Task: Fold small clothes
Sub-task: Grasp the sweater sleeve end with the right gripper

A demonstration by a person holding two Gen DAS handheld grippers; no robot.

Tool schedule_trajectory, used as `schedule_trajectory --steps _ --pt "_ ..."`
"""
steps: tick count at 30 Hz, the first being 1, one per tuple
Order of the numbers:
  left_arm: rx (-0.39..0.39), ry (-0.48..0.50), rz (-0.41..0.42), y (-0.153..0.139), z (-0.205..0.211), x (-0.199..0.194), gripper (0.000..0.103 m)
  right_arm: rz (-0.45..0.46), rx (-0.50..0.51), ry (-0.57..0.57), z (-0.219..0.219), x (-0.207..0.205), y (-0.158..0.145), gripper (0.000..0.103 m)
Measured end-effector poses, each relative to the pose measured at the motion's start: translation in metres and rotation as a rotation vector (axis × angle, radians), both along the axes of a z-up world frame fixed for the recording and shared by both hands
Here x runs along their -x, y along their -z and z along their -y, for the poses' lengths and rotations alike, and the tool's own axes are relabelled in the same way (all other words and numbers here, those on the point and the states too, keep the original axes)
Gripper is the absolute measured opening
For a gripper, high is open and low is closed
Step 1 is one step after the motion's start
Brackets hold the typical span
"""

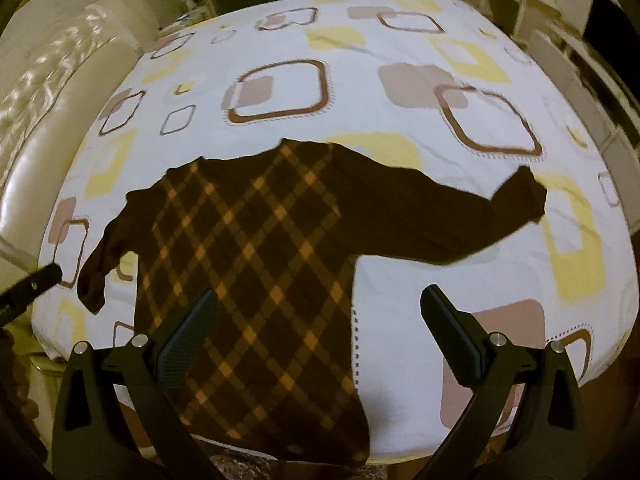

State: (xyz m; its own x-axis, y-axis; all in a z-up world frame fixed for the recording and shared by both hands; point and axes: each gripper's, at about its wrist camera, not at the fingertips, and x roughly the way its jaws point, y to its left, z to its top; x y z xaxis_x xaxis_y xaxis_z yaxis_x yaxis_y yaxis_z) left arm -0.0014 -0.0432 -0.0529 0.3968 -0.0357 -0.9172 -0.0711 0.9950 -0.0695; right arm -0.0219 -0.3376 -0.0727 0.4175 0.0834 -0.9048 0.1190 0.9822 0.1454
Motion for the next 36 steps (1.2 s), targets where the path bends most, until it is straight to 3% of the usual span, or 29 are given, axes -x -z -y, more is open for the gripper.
schedule_trajectory --steps 4,11,13,14,16,23,27,28,30,32,36 --pt "0.024 -0.019 -0.026 0.015 0.005 -0.007 0.099 -0.025 -0.022 0.106 0.048 -0.015 0.013 0.101" --pt "0.027 -0.054 -0.063 0.047 0.011 -0.019 0.099 -0.045 0.025 0.403 0.195 -0.083 0.037 0.099" --pt "0.029 -0.080 -0.075 0.057 0.011 -0.021 0.099 -0.065 0.061 0.465 0.238 -0.111 0.053 0.092" --pt "0.034 -0.099 -0.083 0.063 0.010 -0.022 0.099 -0.085 0.069 0.482 0.251 -0.121 0.063 0.081" --pt "0.037 -0.128 -0.095 0.073 0.008 -0.025 0.099 -0.167 0.054 0.523 0.287 -0.148 0.097 0.073" --pt "0.002 -0.182 -0.135 0.102 0.008 -0.024 0.099 -0.347 0.079 0.583 0.335 -0.194 0.181 0.073" --pt "-0.014 -0.190 -0.158 0.115 0.013 -0.027 0.099 -0.422 0.127 0.587 0.342 -0.195 0.206 0.073" --pt "-0.012 -0.190 -0.163 0.117 0.015 -0.029 0.099 -0.426 0.118 0.585 0.344 -0.193 0.209 0.069" --pt "-0.012 -0.186 -0.164 0.119 0.020 -0.033 0.099 -0.406 0.072 0.588 0.348 -0.185 0.210 0.045" --pt "-0.013 -0.177 -0.160 0.118 0.025 -0.037 0.099 -0.373 0.020 0.591 0.353 -0.173 0.204 0.010" --pt "-0.006 -0.156 -0.151 0.116 0.037 -0.047 0.099 -0.232 -0.160 0.649 0.372 -0.133 0.182 0.008"
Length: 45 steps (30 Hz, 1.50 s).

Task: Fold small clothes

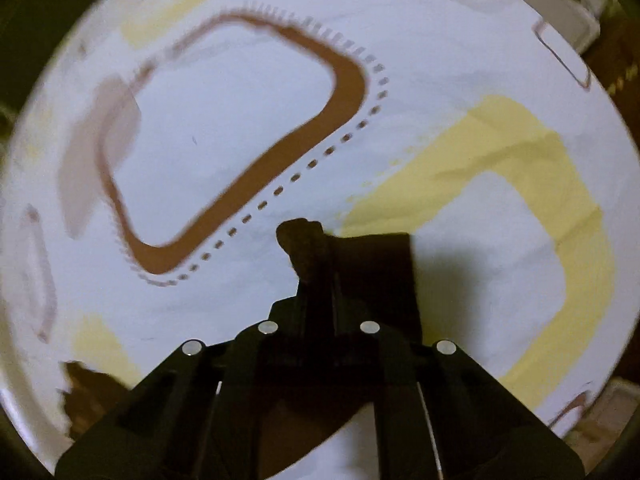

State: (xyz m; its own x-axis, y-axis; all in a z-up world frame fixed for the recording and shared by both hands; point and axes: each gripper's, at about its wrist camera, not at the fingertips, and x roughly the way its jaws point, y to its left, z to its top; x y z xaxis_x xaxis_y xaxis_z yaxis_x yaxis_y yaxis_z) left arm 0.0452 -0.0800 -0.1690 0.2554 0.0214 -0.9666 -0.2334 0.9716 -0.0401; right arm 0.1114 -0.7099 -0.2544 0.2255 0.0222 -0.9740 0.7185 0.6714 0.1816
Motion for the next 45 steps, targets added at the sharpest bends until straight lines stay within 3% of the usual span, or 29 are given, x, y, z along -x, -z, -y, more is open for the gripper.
schedule_trajectory --steps 3,7,12,17,21,23,26,29,31,33,35,36,37,40,45 --pt "0.007 0.006 -0.003 0.001 0.006 -0.003 0.099 0.152 -0.050 0.070 0.017 0.051 -0.020 0.008" --pt "0.008 0.016 -0.010 0.003 0.014 -0.005 0.099 0.253 -0.081 0.185 0.037 0.119 -0.030 0.007" --pt "0.009 0.034 -0.018 0.006 0.024 -0.004 0.099 0.217 -0.147 0.324 0.063 0.192 0.015 0.007" --pt "-0.001 0.055 -0.014 0.005 0.033 -0.001 0.099 0.245 -0.200 0.433 0.060 0.248 0.033 0.007" --pt "-0.002 0.058 -0.011 0.004 0.037 0.002 0.099 0.298 -0.203 0.494 0.071 0.265 0.029 0.027" --pt "-0.003 0.059 -0.005 0.004 0.038 0.004 0.099 0.332 -0.202 0.470 0.080 0.262 0.024 0.051" --pt "-0.006 0.054 -0.004 0.005 0.038 0.006 0.099 0.374 -0.208 0.386 0.087 0.240 0.023 0.070" --pt "-0.006 0.040 -0.007 0.007 0.036 0.011 0.099 0.360 -0.248 0.266 0.085 0.216 0.030 0.074" --pt "-0.007 0.031 -0.013 0.008 0.033 0.014 0.099 0.295 -0.207 0.178 0.077 0.201 0.032 0.075" --pt "-0.009 0.024 -0.013 0.009 0.030 0.017 0.099 0.227 -0.141 0.086 0.066 0.186 0.029 0.071" --pt "-0.010 0.015 -0.010 0.009 0.027 0.020 0.099 0.193 -0.129 0.011 0.059 0.178 0.027 0.040" --pt "-0.012 0.007 -0.011 0.010 0.023 0.021 0.099 0.175 -0.131 -0.017 0.057 0.173 0.027 0.029" --pt "-0.013 0.001 -0.012 0.010 0.021 0.022 0.099 0.161 -0.142 -0.039 0.055 0.171 0.028 0.005" --pt "-0.009 -0.020 -0.015 0.009 0.011 0.024 0.099 0.166 -0.206 -0.051 0.053 0.169 0.025 0.006" --pt "-0.013 -0.050 0.001 0.002 -0.014 0.027 0.099 0.313 -0.256 0.023 0.043 0.177 -0.019 0.006"
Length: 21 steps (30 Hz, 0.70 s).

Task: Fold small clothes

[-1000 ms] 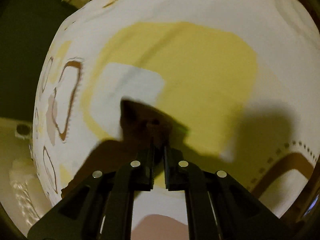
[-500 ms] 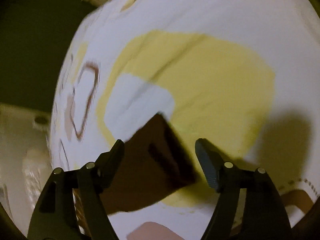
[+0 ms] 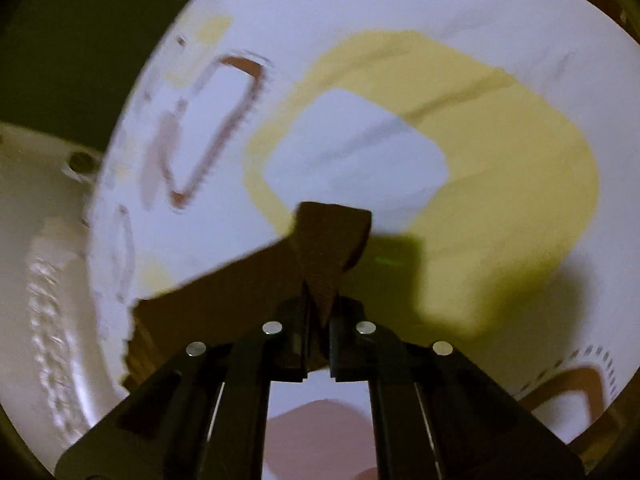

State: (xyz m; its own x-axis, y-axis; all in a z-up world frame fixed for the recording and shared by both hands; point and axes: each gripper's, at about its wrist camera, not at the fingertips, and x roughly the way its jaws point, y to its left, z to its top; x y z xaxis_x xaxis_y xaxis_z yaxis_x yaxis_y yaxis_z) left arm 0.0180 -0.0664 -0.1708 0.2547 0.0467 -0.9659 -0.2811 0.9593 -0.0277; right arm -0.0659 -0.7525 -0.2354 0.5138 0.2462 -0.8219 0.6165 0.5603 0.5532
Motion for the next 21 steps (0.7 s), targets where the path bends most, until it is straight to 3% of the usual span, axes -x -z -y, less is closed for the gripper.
schedule_trajectory --steps 7,11,16,21 --pt "0.012 -0.072 0.017 -0.009 -0.049 0.005 0.099 0.153 -0.051 -0.069 -0.080 -0.031 -0.069 0.006" --pt "0.015 -0.104 0.028 -0.015 -0.076 0.009 0.099 0.210 -0.065 -0.210 -0.167 -0.064 -0.096 0.006" --pt "0.025 -0.156 0.033 -0.017 -0.117 0.017 0.099 0.252 -0.116 -0.370 -0.281 -0.121 -0.103 0.006" --pt "0.035 -0.200 0.028 -0.016 -0.150 0.026 0.099 0.235 -0.147 -0.524 -0.392 -0.151 -0.091 0.006"
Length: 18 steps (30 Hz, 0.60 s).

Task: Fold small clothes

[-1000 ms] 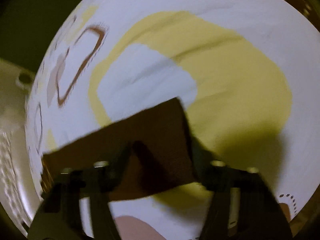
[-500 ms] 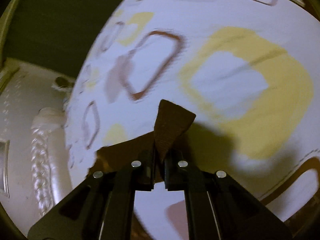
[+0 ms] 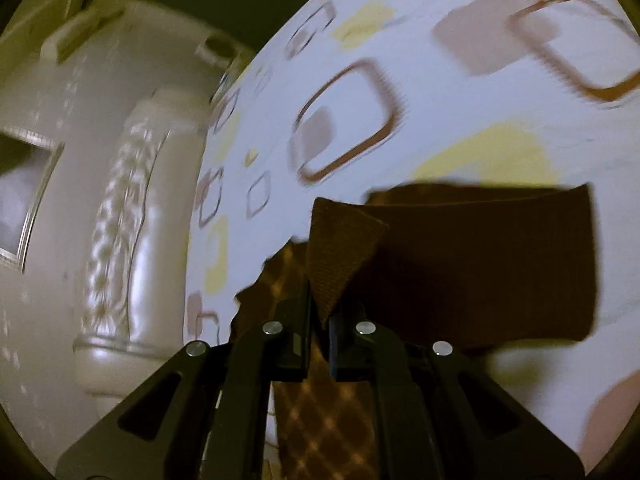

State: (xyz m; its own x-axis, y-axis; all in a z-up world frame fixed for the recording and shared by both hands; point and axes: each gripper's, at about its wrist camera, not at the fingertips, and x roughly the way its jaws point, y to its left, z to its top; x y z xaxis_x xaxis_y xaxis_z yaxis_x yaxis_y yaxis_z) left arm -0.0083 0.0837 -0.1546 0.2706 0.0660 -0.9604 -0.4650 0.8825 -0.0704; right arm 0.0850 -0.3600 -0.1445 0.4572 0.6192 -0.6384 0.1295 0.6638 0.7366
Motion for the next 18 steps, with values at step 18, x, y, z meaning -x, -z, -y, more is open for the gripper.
schedule_trajectory --steps 18 --pt "0.037 -0.056 -0.012 0.021 -0.054 0.010 0.099 -0.137 0.061 -0.377 -0.264 -0.017 0.097 0.006"
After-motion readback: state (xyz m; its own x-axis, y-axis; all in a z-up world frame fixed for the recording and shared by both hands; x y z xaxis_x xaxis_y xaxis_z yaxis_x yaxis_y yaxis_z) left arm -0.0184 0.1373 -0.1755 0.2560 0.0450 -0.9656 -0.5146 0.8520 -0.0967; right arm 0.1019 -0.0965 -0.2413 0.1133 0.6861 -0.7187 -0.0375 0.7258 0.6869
